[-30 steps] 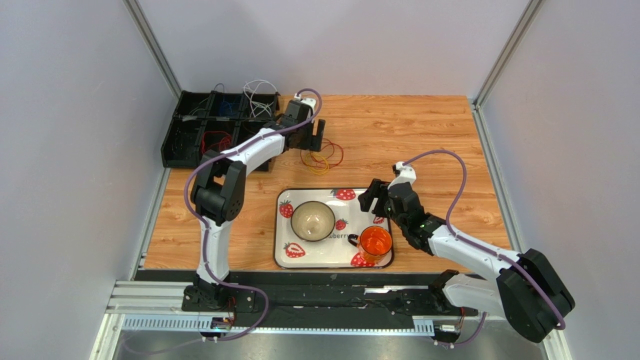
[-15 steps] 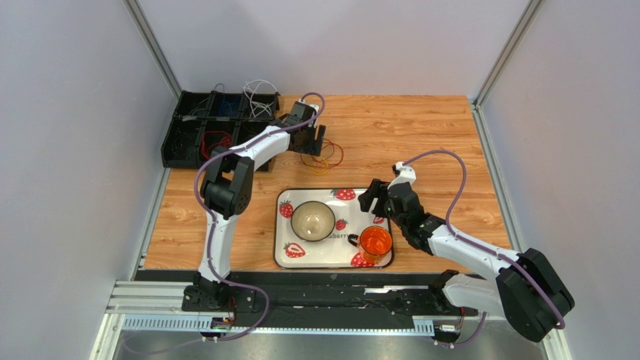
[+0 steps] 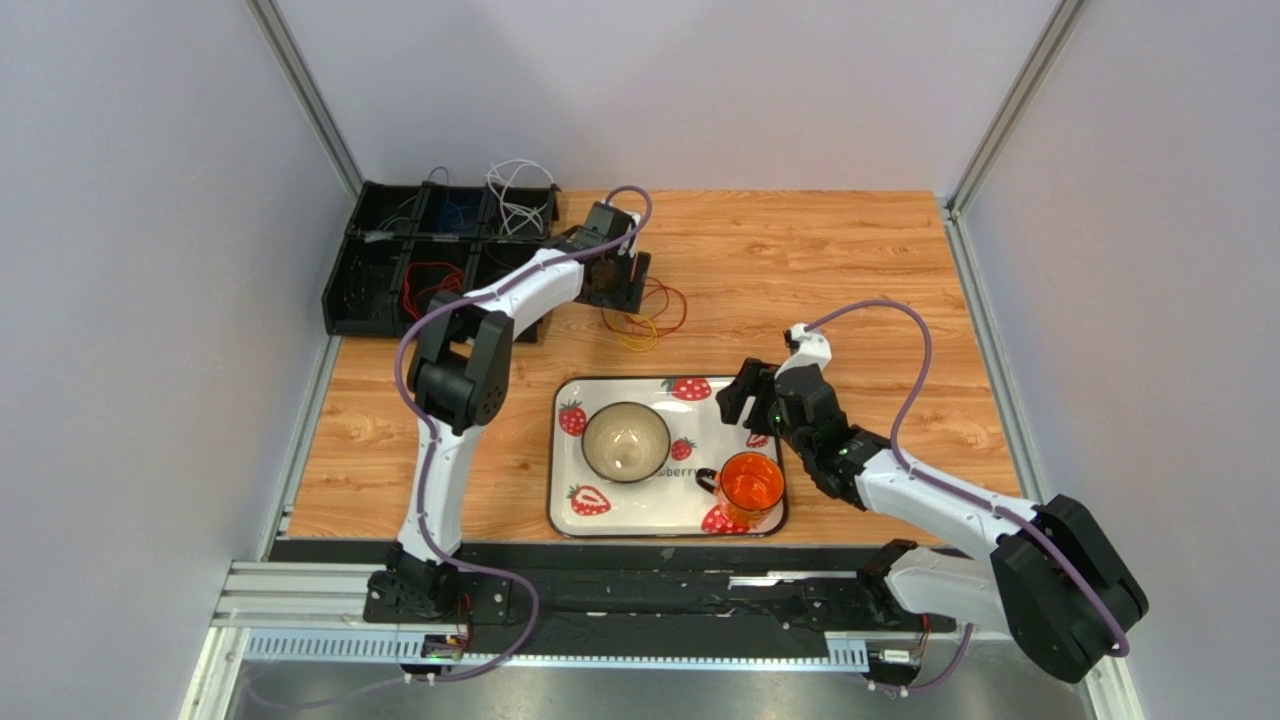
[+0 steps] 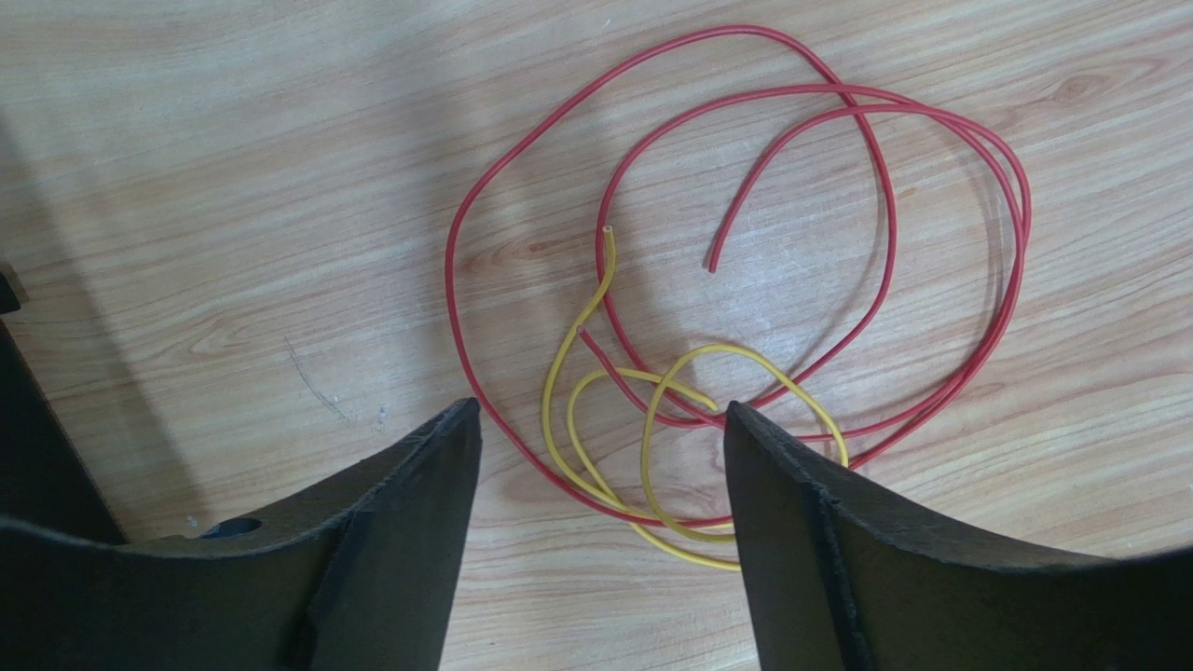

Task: Untangle the cables

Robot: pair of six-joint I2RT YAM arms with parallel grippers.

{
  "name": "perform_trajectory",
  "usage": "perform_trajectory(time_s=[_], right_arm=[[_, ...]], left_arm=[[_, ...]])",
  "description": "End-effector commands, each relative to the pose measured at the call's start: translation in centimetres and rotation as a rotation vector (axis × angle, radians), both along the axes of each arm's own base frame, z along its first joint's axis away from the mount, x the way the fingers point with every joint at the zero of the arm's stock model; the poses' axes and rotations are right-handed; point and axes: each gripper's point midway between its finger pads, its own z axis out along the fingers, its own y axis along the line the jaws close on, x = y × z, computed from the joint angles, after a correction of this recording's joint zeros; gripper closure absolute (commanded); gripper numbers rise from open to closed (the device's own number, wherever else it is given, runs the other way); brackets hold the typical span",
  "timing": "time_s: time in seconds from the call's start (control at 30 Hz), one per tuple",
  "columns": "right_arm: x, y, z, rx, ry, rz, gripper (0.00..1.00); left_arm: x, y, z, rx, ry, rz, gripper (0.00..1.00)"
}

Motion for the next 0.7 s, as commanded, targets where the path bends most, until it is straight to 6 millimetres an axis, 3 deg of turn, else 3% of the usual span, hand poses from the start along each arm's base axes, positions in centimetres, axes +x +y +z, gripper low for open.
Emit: perform_trajectory(time_s=[0.0, 0.13, 0.23, 0.47, 0.6, 0.67], right_arm=[[1.2, 0.2, 1.7, 0.034, -0.051, -0.027, 0.28], [1.2, 0.3, 1.6, 0.033, -0.048, -0.025, 0.28], [1.3, 0.3, 1.6, 0.030, -0.046, -0.025, 0.28], [1.3, 0.4, 1.4, 0.029, -0.041, -0.023, 0.29], [1.4, 0.5, 1.5, 0.029, -0.042, -0.021, 0.29], [1.4, 0.4, 1.4, 0.028, -0.042, -0.024, 0.29]], left_arm=[[0.8, -0.7, 0.9, -0.019, -0.014, -0.001, 0.25], [0.9, -1.1, 1.3, -0.044, -0.025, -0.004, 0.23], [0.8, -1.6, 1.1, -0.065, -0.014, -0.021, 0.27], [0.5, -2.1, 1.5, -0.093, -0.001, -0.028, 0.57], [-0.2, -2.2, 1.4, -0.097, 0.015, -0.035, 0.60], [-0.4, -2.1, 1.7, -0.097, 0.018, -0.035, 0.66]])
